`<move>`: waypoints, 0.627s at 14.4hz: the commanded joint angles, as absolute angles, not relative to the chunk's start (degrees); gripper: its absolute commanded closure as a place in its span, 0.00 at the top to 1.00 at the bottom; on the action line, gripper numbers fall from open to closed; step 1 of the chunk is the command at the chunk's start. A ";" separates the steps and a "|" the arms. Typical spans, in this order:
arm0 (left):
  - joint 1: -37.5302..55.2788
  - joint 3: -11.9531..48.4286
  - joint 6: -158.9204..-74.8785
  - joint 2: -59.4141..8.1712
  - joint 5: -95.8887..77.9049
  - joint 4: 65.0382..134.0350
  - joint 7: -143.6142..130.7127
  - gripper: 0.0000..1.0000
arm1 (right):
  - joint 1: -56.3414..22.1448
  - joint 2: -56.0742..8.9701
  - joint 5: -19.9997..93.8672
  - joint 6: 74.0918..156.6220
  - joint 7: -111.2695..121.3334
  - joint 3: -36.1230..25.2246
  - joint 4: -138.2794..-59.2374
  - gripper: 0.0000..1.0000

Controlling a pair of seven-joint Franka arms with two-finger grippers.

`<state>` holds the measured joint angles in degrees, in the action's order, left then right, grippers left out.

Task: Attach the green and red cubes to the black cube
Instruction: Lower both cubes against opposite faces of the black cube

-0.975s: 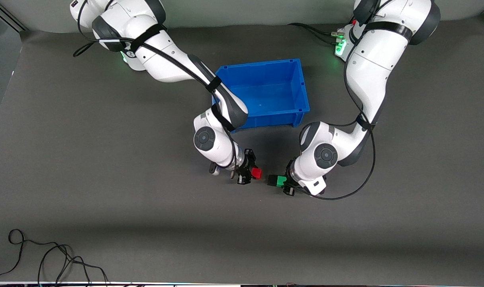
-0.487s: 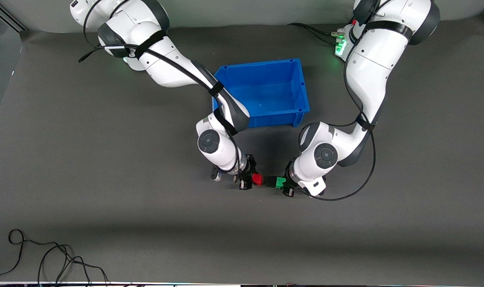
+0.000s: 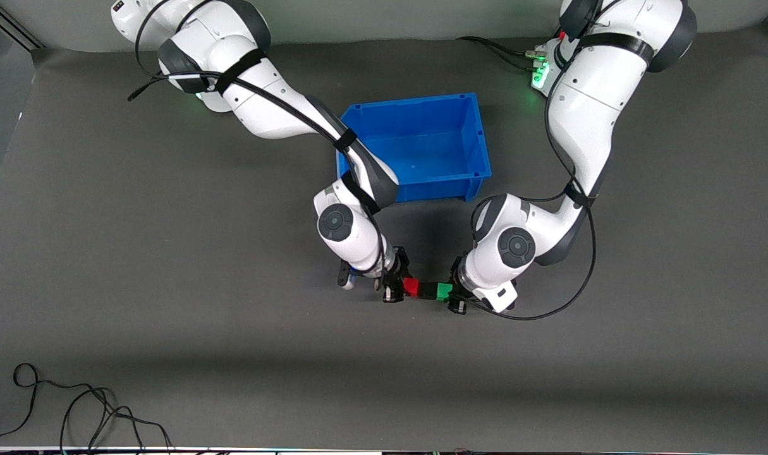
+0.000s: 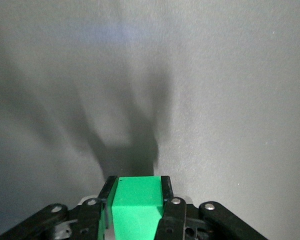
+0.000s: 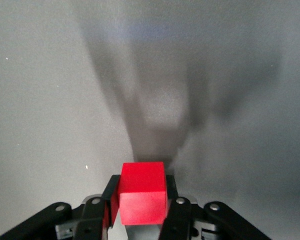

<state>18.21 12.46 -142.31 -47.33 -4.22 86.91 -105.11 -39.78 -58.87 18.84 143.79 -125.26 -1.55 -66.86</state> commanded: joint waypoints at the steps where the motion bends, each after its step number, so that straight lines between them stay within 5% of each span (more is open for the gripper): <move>1: 19.69 11.69 -142.29 -48.69 -4.39 84.73 -106.61 0.00 | -40.52 -60.64 17.84 143.79 -126.65 -2.20 -63.90 0.35; 3: 19.69 11.60 -142.29 -48.69 -4.22 84.73 -106.52 0.01 | -40.52 -60.64 17.84 143.79 -126.56 -2.11 -63.98 0.91; 4: 19.69 11.60 -142.29 -48.69 -3.78 84.73 -105.91 0.33 | -40.43 -60.56 17.75 143.79 -126.30 -2.11 -64.07 1.00; 6: 19.69 11.60 -142.29 -48.52 -1.95 84.73 -105.82 1.00 | -40.26 -59.86 17.75 143.79 -126.04 -2.37 -64.16 1.00; 9: 18.03 10.90 -140.72 -46.59 -1.32 85.07 -105.91 1.00 | -39.46 -56.88 17.67 142.74 -122.45 -2.55 -64.95 1.00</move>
